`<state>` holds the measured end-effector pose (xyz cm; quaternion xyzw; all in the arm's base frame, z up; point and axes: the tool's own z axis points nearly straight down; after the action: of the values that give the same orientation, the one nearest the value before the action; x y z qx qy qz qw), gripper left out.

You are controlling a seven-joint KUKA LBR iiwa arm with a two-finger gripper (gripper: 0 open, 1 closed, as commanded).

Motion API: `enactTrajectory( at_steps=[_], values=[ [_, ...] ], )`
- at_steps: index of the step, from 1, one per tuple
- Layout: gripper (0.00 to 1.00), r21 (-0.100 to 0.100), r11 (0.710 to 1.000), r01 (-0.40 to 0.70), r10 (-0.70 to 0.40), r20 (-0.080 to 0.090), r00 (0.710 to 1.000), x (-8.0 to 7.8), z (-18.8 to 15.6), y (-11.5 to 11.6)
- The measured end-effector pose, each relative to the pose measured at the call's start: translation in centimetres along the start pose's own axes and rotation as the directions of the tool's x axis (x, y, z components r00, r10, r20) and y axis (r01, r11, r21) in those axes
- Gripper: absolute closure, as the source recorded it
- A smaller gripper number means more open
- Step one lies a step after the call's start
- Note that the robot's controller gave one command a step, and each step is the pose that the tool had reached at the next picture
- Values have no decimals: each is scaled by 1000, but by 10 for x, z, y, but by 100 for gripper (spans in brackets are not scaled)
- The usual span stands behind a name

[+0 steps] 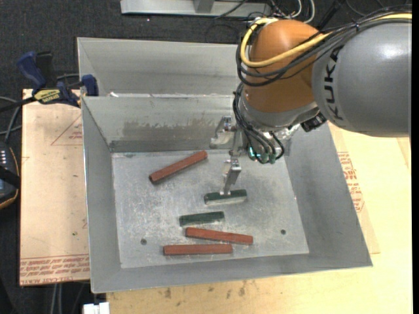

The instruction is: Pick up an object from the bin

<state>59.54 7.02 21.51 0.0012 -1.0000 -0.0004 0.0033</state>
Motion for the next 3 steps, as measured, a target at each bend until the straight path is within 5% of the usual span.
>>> enactTrajectory(
  at_steps=[1, 2, 3],
  values=[
    [100, 0, 1000, -3, 3, 8, 1000, -2, -4, -1],
    [100, 0, 1000, -3, 3, 8, 1000, -2, -4, -1],
    [0, 3, 968, 251, -251, 9, 968, -42, 33, -45]
  ],
)
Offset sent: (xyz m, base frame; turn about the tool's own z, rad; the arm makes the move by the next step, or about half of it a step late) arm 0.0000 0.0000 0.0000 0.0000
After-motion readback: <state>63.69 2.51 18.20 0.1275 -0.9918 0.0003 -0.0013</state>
